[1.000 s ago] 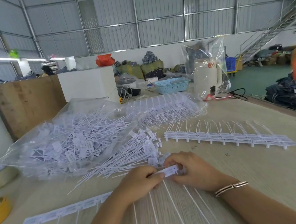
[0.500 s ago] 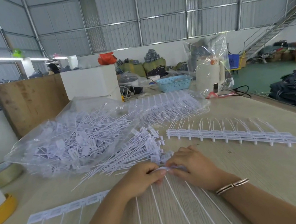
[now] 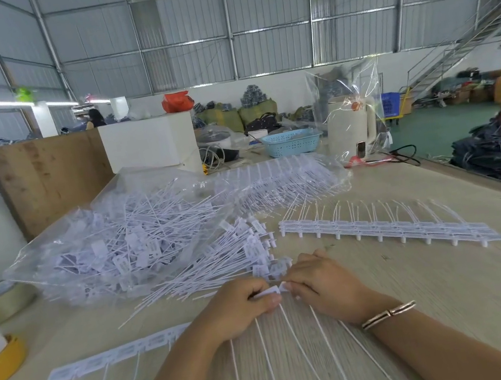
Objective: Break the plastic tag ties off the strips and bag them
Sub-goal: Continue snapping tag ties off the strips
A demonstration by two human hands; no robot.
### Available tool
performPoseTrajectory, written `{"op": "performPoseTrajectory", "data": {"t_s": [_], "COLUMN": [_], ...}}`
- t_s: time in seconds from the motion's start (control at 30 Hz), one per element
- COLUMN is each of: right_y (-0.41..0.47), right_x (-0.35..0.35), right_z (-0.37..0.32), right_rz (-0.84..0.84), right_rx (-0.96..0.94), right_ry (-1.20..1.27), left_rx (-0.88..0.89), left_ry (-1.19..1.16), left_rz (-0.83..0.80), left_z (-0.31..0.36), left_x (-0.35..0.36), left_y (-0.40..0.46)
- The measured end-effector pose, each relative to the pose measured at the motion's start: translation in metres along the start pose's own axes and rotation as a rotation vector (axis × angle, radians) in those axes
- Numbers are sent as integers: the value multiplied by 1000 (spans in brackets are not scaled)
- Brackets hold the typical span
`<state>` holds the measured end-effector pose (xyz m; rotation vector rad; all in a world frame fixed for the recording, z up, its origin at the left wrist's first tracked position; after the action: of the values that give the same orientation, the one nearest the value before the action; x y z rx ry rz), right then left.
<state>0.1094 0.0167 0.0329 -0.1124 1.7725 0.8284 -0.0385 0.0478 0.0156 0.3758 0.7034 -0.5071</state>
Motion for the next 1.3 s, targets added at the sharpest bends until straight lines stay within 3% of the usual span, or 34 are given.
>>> {"op": "performPoseTrajectory", "data": {"t_s": [0.43, 0.5, 0.57, 0.63, 0.87, 0.97, 1.13, 1.3], "right_y": [2, 1, -6, -13, -1, -2, -5, -5], "right_x": [-2, -6, -18, -24, -10, -9, -12, -23], "right_z": [7, 11, 31, 45, 22, 24, 26, 14], "right_rz": [-2, 84, 281, 332, 103, 50, 46, 169], "right_rx": [171, 247, 422, 479, 142, 111, 124, 121], "right_ry": [233, 319, 481, 489, 299, 254, 280, 279], "left_rx": [45, 36, 24, 16, -46, -81, -60, 5], "left_ry": [-9, -13, -22, -31, -36, -59, -12, 112], "left_rz": [30, -1, -57, -67, -62, -36, 19, 33], "left_z": [11, 11, 13, 14, 13, 11, 14, 17], "left_x": [-3, -2, 1, 2, 2, 0, 0, 0], "left_y": [1, -1, -5, -8, -8, -9, -8, -6]}}
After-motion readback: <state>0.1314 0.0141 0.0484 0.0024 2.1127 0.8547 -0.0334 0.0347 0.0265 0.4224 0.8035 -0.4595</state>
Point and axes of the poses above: each hand's wrist, its own y-axis towards the middle knuckle, its own x-axis out of the palm, z = x × y, the point moved 5 cm from there along y, towards the middle knuckle, and after that the axes turned 2 degrees about x, right-handed, at the moved point
